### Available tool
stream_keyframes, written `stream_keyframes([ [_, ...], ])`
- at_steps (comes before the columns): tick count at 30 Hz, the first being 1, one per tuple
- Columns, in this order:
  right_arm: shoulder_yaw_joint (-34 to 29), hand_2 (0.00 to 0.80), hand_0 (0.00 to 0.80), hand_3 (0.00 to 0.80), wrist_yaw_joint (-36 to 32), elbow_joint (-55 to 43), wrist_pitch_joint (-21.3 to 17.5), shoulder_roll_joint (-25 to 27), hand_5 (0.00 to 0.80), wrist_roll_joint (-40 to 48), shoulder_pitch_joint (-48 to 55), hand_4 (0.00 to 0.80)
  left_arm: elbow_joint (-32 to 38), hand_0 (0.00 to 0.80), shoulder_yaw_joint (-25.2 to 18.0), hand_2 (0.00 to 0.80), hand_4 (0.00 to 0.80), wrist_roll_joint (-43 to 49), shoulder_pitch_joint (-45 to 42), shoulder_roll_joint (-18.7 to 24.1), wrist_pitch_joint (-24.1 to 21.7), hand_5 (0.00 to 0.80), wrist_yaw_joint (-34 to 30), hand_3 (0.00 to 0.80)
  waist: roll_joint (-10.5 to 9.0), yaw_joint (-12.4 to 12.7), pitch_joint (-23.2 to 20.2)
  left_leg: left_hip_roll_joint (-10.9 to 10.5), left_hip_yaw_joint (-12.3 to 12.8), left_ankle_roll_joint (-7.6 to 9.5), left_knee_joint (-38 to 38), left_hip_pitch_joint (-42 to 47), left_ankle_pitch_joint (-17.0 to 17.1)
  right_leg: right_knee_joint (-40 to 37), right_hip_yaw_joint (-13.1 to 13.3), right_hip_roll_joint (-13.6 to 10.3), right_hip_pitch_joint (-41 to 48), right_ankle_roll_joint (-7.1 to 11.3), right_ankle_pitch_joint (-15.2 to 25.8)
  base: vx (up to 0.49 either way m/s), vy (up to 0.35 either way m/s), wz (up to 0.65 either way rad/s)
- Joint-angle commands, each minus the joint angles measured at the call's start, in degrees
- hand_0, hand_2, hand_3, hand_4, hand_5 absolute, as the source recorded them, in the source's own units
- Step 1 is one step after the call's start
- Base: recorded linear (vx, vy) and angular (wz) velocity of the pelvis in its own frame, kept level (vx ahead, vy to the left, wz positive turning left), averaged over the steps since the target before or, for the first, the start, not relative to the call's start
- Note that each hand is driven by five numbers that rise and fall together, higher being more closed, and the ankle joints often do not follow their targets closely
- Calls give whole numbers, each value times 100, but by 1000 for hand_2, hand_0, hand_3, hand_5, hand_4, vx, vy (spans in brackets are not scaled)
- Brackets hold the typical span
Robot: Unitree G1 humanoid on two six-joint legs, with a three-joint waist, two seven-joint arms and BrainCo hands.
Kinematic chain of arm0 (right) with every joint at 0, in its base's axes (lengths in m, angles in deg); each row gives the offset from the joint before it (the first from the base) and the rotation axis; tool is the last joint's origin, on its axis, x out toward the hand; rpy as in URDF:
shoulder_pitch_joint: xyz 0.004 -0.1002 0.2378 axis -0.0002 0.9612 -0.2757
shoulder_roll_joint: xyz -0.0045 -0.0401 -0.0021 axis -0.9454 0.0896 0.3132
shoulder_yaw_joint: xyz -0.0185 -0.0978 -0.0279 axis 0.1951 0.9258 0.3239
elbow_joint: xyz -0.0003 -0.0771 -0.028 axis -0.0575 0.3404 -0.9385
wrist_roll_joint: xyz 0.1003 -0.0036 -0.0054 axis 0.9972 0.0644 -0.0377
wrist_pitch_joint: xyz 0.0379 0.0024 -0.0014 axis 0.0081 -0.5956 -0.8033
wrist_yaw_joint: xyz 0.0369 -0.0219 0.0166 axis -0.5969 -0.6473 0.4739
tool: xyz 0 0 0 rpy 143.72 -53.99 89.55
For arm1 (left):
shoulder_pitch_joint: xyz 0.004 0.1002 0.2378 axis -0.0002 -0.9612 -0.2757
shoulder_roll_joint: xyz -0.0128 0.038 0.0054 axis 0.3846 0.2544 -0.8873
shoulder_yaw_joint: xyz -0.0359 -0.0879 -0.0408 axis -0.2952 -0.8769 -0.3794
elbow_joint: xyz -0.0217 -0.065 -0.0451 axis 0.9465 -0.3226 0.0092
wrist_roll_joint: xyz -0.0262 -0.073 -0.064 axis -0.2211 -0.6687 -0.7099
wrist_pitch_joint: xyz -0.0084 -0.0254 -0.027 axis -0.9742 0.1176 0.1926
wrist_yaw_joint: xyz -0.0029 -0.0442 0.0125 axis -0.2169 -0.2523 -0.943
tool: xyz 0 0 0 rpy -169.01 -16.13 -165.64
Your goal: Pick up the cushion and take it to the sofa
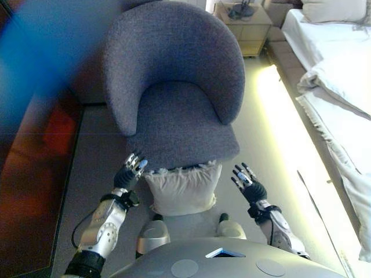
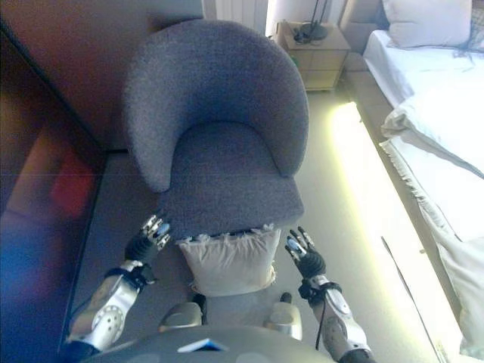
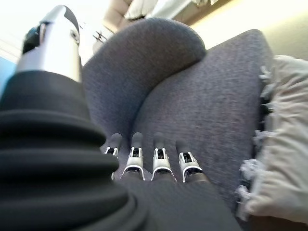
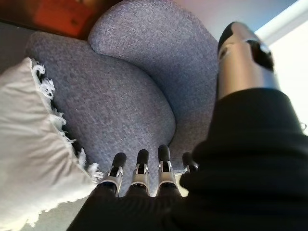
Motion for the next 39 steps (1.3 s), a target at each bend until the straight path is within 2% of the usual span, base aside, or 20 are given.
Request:
stream_keyframes([
  [1, -57, 0, 0, 0, -212, -475, -21, -195, 0, 133, -112, 0, 560, 0, -395, 0, 0, 112, 130, 279, -145, 0, -199, 0, -220, 84, 41, -190, -137, 341, 559, 13, -763, -90, 571, -704, -304, 405, 976, 171, -207, 39],
  [5, 61, 0, 0, 0, -189, -451, 79, -159, 0, 105, -254, 0, 560, 0, -374, 0, 0, 91, 136, 259, -108, 0, 77, 0, -265, 210, 26, 54, -336, 220, 539, 51, -672, 10, 394, -512, -177, 410, 566, 125, -238, 39],
  [9, 137, 0, 0, 0, -183, -470, 194, -28, 0, -2, -377, 0, 430, 0, -476, 0, 0, -14, 95, 210, -129, 0, 190, 0, -231, 261, 1, 366, -315, 55, 235, 279, -421, 96, 220, -292, -97, 372, 264, 116, -192, 14],
  [12, 146, 0, 0, 0, -151, -438, 185, 127, 0, -120, -381, 0, 428, 0, -382, 0, 0, 89, 132, 194, -143, 0, 282, 0, -129, 209, 11, 623, -218, -94, 121, 276, -194, 150, 108, -115, -99, 249, 65, 39, -130, 7],
  [14, 117, 0, 0, 0, -23, -413, 169, 202, 0, -128, -437, 0, 384, 0, -288, 0, 0, 175, 263, 229, -123, 0, 144, 0, -66, 140, 81, 772, -56, -197, 294, 78, -33, 246, 12, -36, -179, 140, 9, -70, -116, 15],
  [16, 75, 0, 0, 0, 47, -382, 38, 297, 0, -190, -445, 0, 221, 0, -187, 0, 0, 276, 450, 262, -127, 0, 13, 0, -1, 68, 181, 881, 27, -342, 657, -227, 296, 272, -137, 12, -156, 63, -35, -61, -54, 41],
  [19, 55, 0, 0, 0, 149, -220, -131, 410, 0, -386, -550, 0, -78, 0, -143, 0, 0, 136, 756, 326, -112, 0, -170, 0, 173, 75, 246, 935, 23, -467, 189, -400, 640, 436, -359, -34, -117, 88, -247, -33, 83, 66],
  [20, 48, 0, 0, 0, 188, -125, -157, 418, 0, -451, -613, 0, -150, 0, -138, 0, 0, 155, 816, 321, -103, 0, -177, 0, 172, 89, 249, 882, -25, -434, 130, -398, 578, 454, -376, -65, -114, 105, -245, 37, 104, 54],
  [22, 3, 0, 0, 0, 537, 133, -171, 397, 0, -816, -771, 0, -476, 0, -64, 0, 0, 390, 1058, 315, -158, 0, -137, 0, 181, 60, 283, 839, 108, -387, 167, -454, 479, 650, -444, -183, -145, 156, -307, 47, 46, 33],
  [25, 65, 0, 0, 0, 1073, 725, -345, 414, 0, -1566, -1158, 0, -851, 0, 94, 0, 0, 777, 1378, 415, -338, 0, 52, 0, 179, 84, 485, 893, 17, -402, 768, -933, 319, 1137, -332, -433, -541, 224, -309, -26, 12, 24],
  [29, 165, 0, 0, 0, 1541, 1080, -485, 469, 0, -1954, -1625, 0, -1092, 0, 207, 0, 0, 822, 1689, 508, -615, 0, 185, 0, 252, 123, 877, 958, -104, -432, 1429, -1711, 137, 1511, -135, -647, -1171, 252, -301, -172, 19, 15],
  [32, 253, 0, 0, 0, 1822, 1201, -532, 520, 0, -2322, -1974, 0, -1220, 0, 297, 0, 0, 779, 1930, 486, -797, 0, 331, 0, 334, 138, 1098, 918, -225, -464, 1558, -2154, 140, 1634, 10, -687, -1657, 251, -242, -183, 27, -3],
  [35, 311, 0, 0, 0, 2046, 1286, -497, 575, 0, -2287, -2259, 0, -1440, 0, 331, 0, 0, 852, 2197, 458, -949, 0, 548, 0, 377, 132, 1276, 872, -341, -501, 1654, -2569, 171, 1750, 153, -690, -2137, 294, -196, -155, 17, -13],
  [39, 313, 0, 0, 0, 2053, 1316, -563, 614, 0, -1989, -2409, 0, -1560, 0, 375, 0, 0, 901, 2431, 435, -977, 0, 611, 0, 377, 111, 1363, 800, -375, -480, 1565, -2746, 254, 1723, 211, -686, -2387, 324, -120, -78, -8, -7],
])
